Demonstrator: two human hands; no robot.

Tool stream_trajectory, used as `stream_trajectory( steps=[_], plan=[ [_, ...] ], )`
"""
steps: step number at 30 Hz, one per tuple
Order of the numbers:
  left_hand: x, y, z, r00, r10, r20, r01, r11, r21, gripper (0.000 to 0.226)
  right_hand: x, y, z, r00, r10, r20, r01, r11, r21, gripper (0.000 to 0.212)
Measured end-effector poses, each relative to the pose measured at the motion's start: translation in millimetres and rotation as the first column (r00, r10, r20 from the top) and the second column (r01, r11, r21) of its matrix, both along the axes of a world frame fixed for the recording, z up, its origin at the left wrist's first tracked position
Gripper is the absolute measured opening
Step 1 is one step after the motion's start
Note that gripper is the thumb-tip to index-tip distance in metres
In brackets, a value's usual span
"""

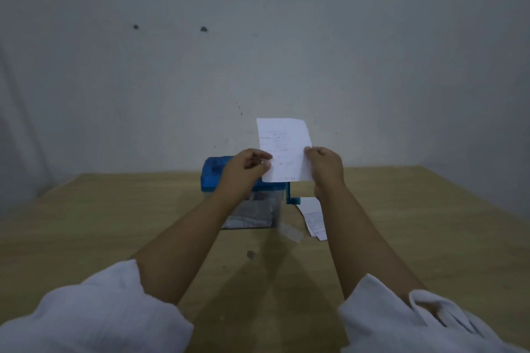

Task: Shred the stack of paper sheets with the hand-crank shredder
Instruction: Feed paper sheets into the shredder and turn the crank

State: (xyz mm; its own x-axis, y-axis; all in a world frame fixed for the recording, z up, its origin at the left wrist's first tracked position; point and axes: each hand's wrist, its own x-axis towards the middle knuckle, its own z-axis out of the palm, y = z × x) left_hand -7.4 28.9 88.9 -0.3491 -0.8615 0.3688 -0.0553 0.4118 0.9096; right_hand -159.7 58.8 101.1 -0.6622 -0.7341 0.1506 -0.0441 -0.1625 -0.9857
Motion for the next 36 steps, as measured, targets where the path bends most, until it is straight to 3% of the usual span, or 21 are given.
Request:
stream_trajectory(
  steps=[6,9,13,21,36],
  plan=[
    [34,-35,17,0.991,0.132,-0.011,-0.131,0.99,0.055,0.015,19,-21,10,0.966,0.243,-0.087,-0.245,0.97,-0.007,0.036],
    [43,-54,21,0.989,0.14,0.043,-0.142,0.989,0.04,0.017,19,-32,15,0.927,0.316,-0.201,-0.322,0.947,0.006,0.019],
    [43,-70,26,0.985,0.117,0.127,-0.119,0.993,0.002,0.024,17,-51,20,0.926,0.327,-0.191,-0.326,0.945,0.034,0.022],
    [48,-88,18,0.98,0.135,0.144,-0.121,0.987,-0.102,0.018,11,-71,7,0.908,0.308,-0.283,-0.295,0.952,0.086,0.021],
    [58,-86,10,0.949,0.189,0.251,-0.131,0.964,-0.23,0.008,10,-74,-8,0.887,0.281,-0.366,-0.286,0.957,0.044,0.018]
  ],
)
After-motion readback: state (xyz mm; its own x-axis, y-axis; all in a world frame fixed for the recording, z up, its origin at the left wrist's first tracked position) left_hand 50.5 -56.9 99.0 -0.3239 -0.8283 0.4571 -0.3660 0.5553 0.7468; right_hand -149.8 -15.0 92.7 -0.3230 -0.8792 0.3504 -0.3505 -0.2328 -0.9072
